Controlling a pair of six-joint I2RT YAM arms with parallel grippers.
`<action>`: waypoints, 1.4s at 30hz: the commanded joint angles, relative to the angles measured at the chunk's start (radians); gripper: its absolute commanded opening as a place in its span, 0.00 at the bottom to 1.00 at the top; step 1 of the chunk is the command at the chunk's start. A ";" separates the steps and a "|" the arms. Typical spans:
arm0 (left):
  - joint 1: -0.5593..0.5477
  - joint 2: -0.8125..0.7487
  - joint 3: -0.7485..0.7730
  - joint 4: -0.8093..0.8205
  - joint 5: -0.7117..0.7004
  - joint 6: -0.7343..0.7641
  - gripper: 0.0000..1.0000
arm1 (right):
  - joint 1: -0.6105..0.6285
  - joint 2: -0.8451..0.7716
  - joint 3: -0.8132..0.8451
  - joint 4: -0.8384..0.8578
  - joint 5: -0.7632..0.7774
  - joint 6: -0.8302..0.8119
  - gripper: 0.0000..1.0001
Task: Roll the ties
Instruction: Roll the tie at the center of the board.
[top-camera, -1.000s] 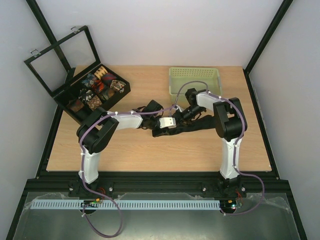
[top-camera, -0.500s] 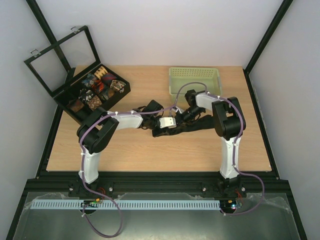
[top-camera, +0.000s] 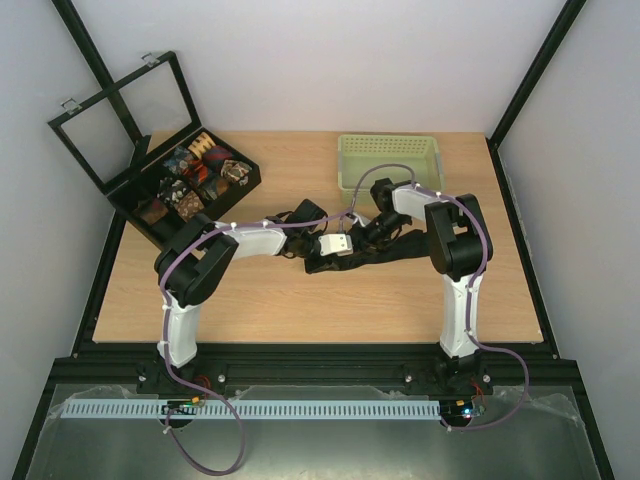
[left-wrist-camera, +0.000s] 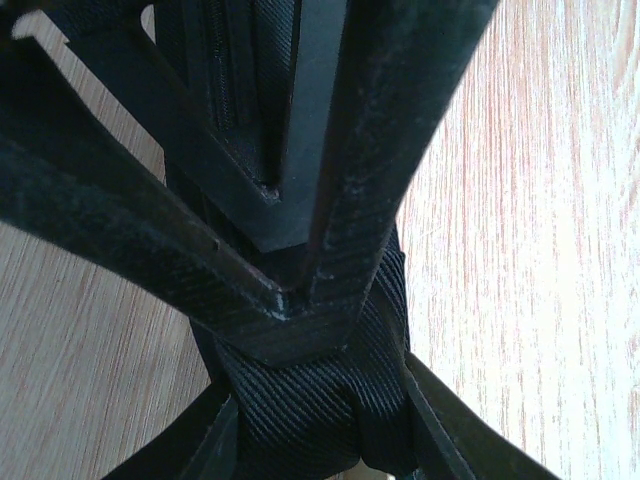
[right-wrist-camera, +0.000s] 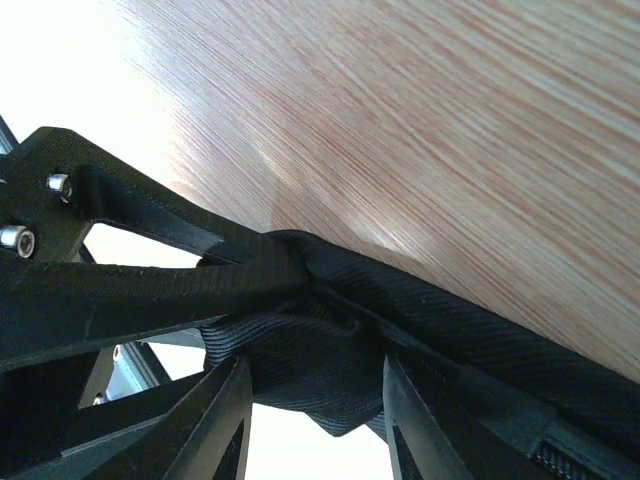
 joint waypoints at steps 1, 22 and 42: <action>-0.007 0.066 -0.017 -0.094 -0.041 0.006 0.25 | 0.024 0.022 -0.019 -0.021 0.118 0.017 0.39; 0.107 -0.131 -0.306 0.492 0.210 -0.208 0.99 | -0.069 0.186 -0.024 -0.039 0.117 -0.082 0.01; 0.172 -0.140 -0.411 0.909 0.306 -0.592 0.99 | -0.085 0.188 -0.047 0.006 0.104 -0.060 0.01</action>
